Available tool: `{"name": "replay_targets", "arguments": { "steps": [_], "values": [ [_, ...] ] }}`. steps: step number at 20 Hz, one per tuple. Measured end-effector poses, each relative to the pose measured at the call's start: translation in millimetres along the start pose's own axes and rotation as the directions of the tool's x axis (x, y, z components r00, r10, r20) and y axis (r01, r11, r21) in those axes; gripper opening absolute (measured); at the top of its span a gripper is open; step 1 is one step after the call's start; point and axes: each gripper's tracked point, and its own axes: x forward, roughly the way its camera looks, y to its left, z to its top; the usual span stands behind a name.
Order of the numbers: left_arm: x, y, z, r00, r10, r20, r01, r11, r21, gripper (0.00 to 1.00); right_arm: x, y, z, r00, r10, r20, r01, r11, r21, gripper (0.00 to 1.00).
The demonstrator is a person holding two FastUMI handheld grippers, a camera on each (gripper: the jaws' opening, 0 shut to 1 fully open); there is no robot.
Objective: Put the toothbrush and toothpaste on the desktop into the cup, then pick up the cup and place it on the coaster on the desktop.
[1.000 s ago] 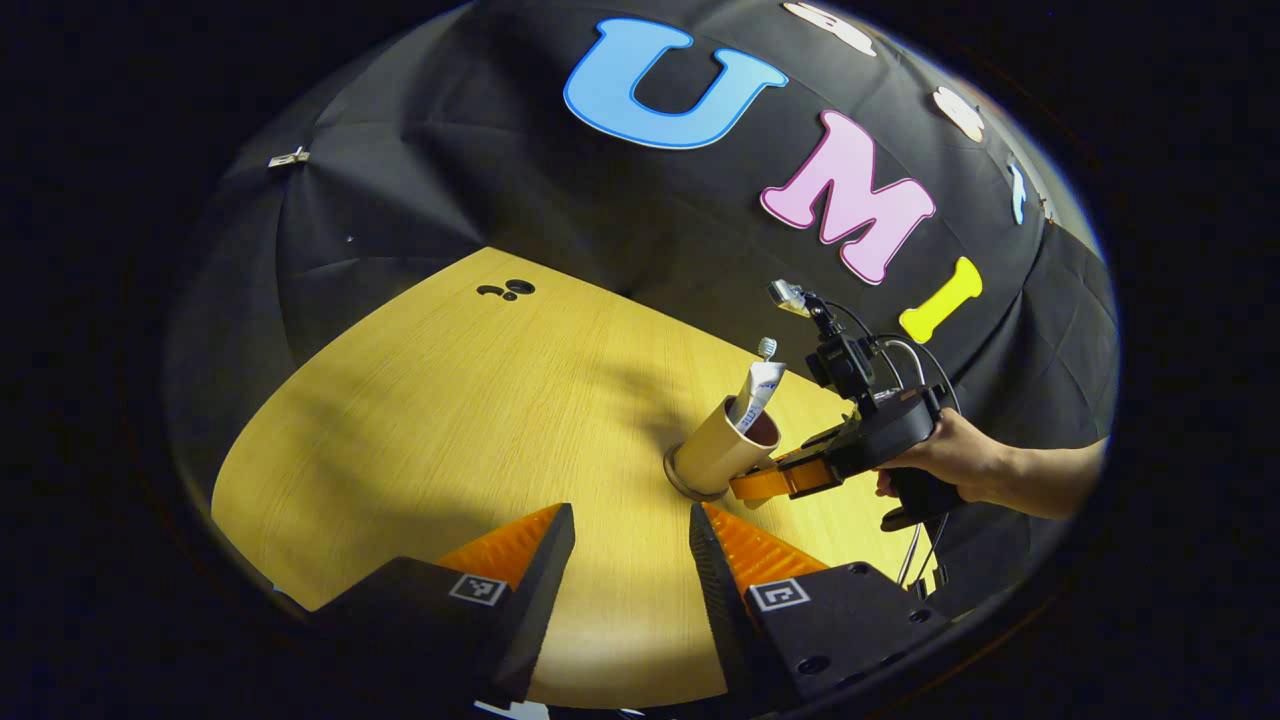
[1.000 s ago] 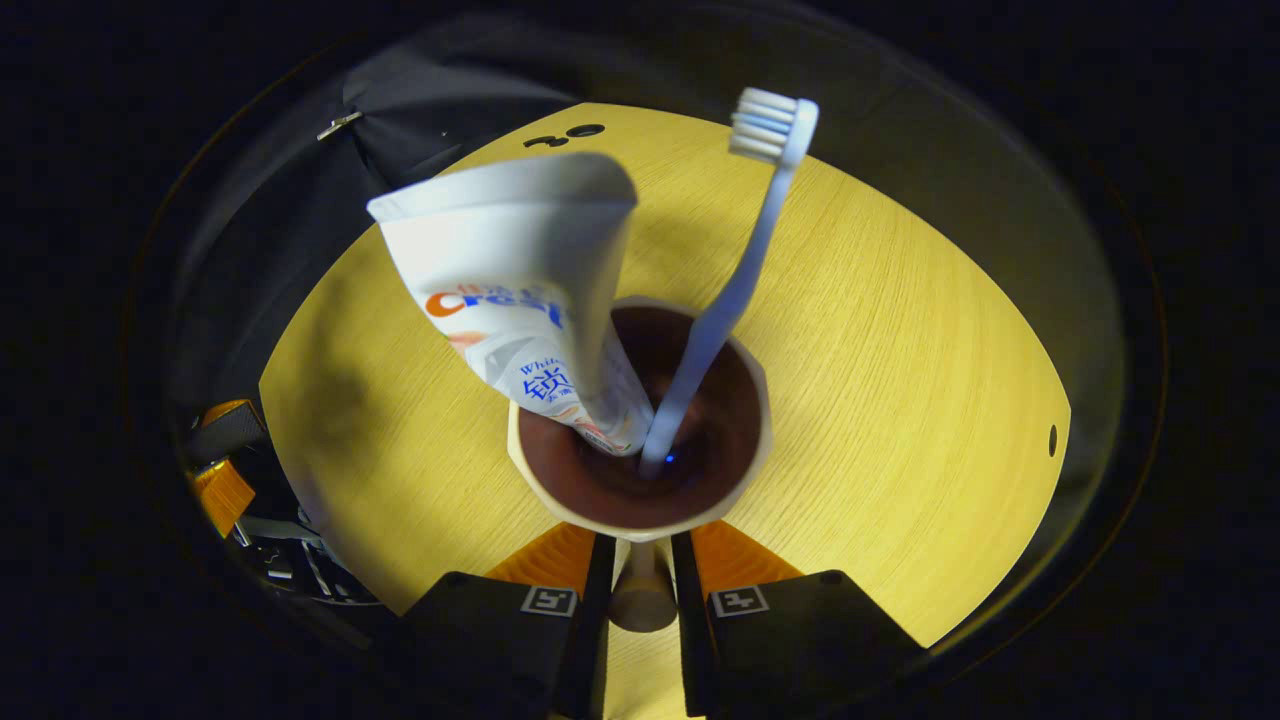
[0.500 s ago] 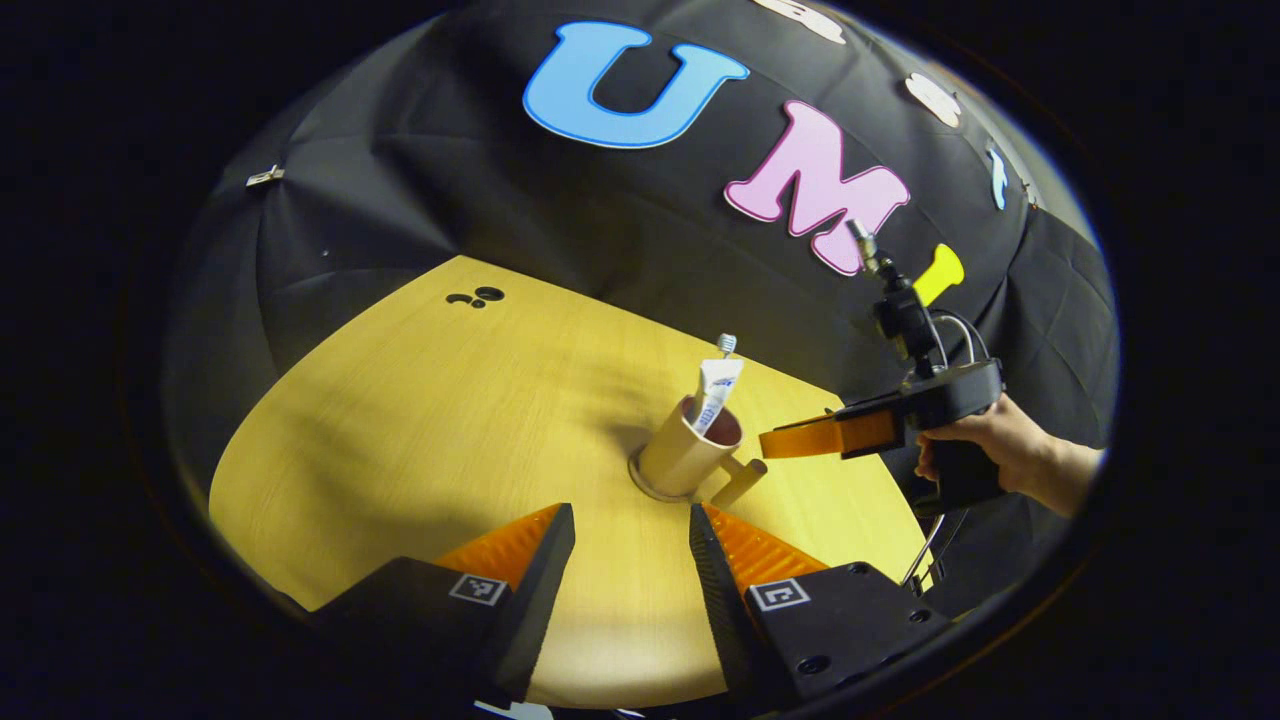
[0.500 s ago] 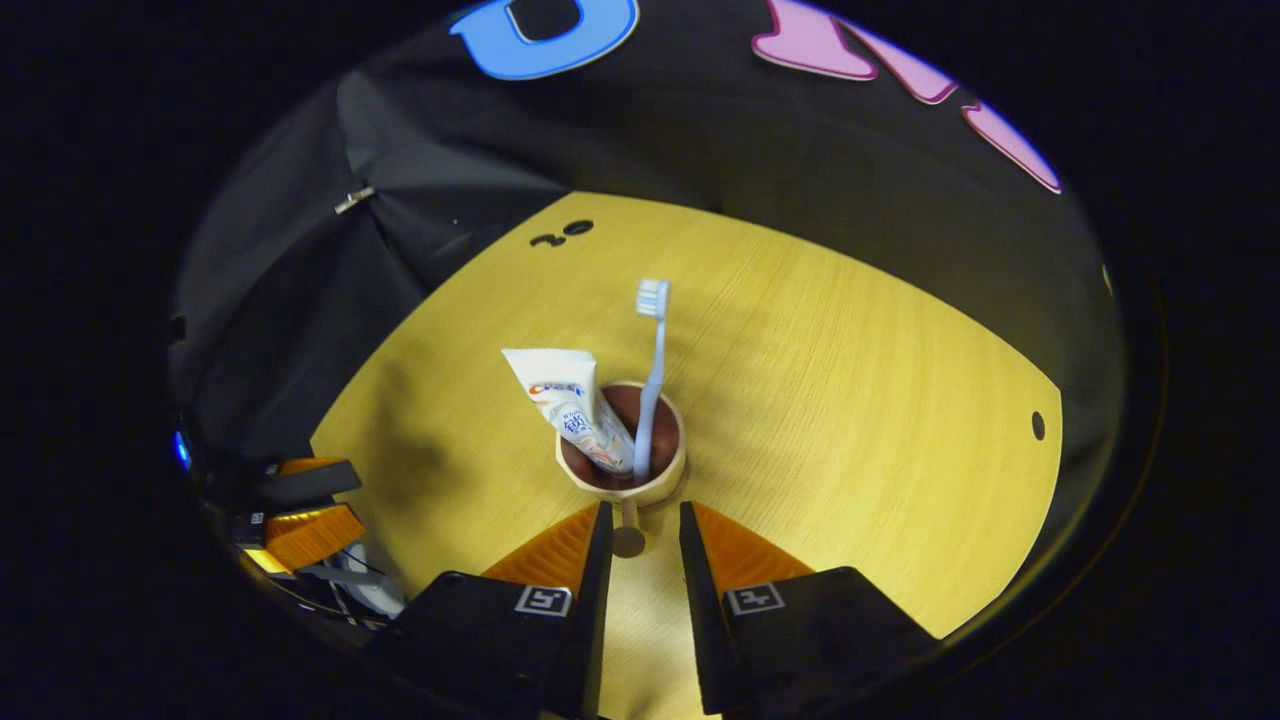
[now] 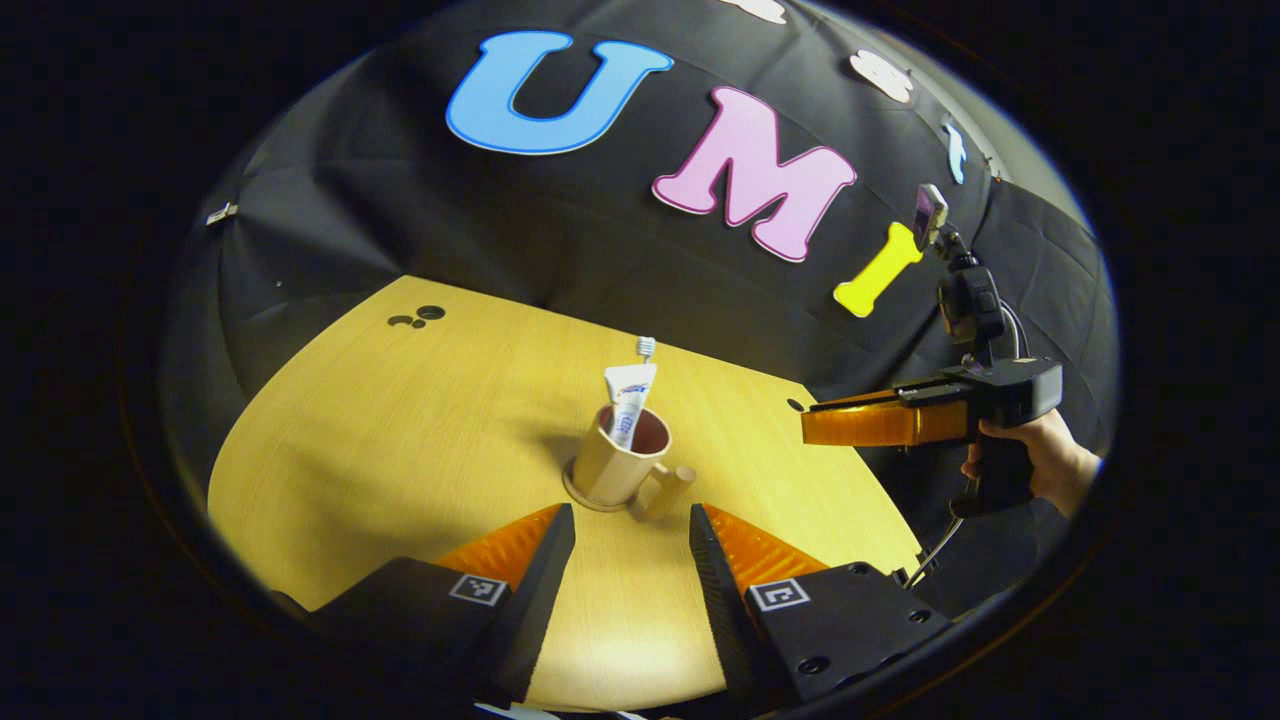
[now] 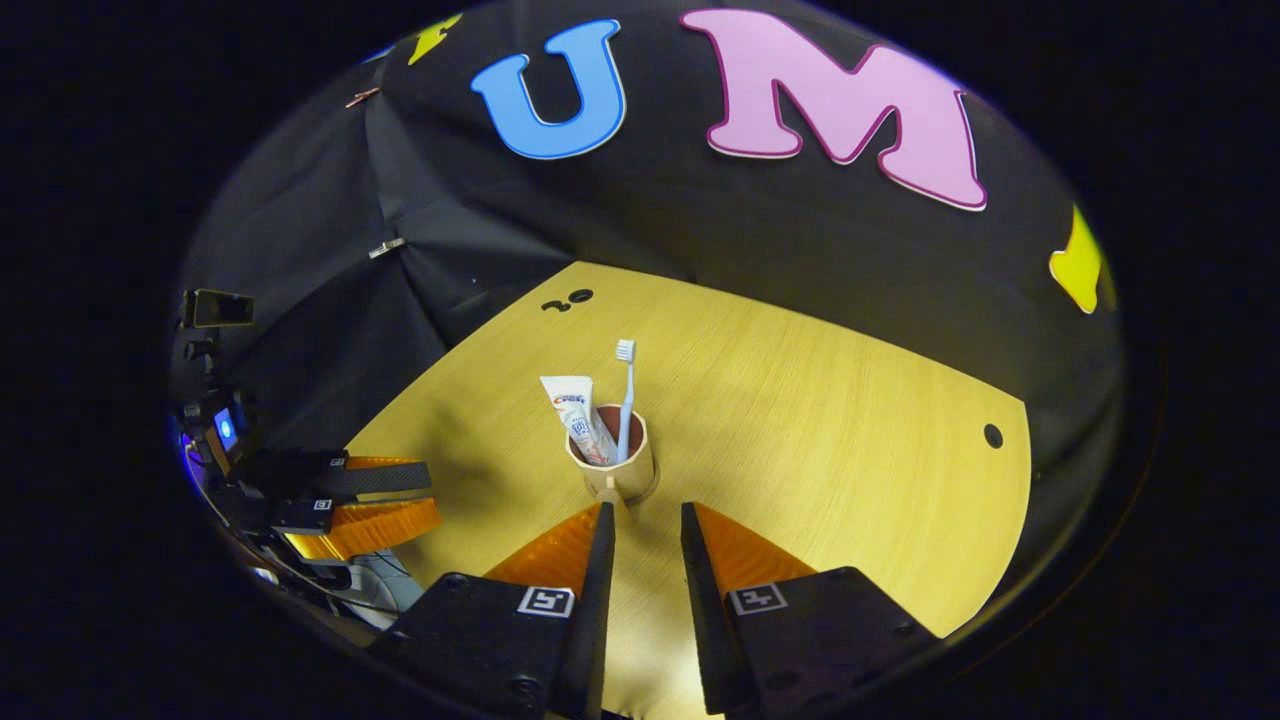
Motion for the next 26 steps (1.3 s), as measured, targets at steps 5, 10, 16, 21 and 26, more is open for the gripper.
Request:
{"name": "replay_targets", "arguments": {
  "steps": [5, 10, 16, 21, 26],
  "values": [
    [0, -26, 5, 1.0, -0.024, 0.002, 0.024, 0.999, 0.027, 0.73, -30, -9, -6, 0.998, -0.018, 0.055, 0.018, 1.0, -0.011, 0.41],
    [-2, -43, 8, 1.0, -0.031, -0.002, 0.031, 0.997, 0.065, 0.73, -55, -12, -19, 0.992, -0.04, 0.124, 0.038, 0.999, 0.016, 0.42],
    [-6, -61, -1, 0.998, -0.049, -0.027, 0.052, 0.993, 0.107, 0.73, -73, -12, -42, 0.988, -0.05, 0.146, 0.045, 0.998, 0.041, 0.4],
    [-9, -69, -13, 0.997, -0.062, -0.051, 0.068, 0.989, 0.131, 0.73, -80, -5, -67, 0.991, -0.048, 0.121, 0.043, 0.998, 0.039, 0.58],
    [-11, -71, -20, 0.997, -0.047, -0.065, 0.056, 0.988, 0.144, 0.75, -83, -1, -77, 0.992, -0.048, 0.118, 0.043, 0.998, 0.044, 0.65]
  ]
}}
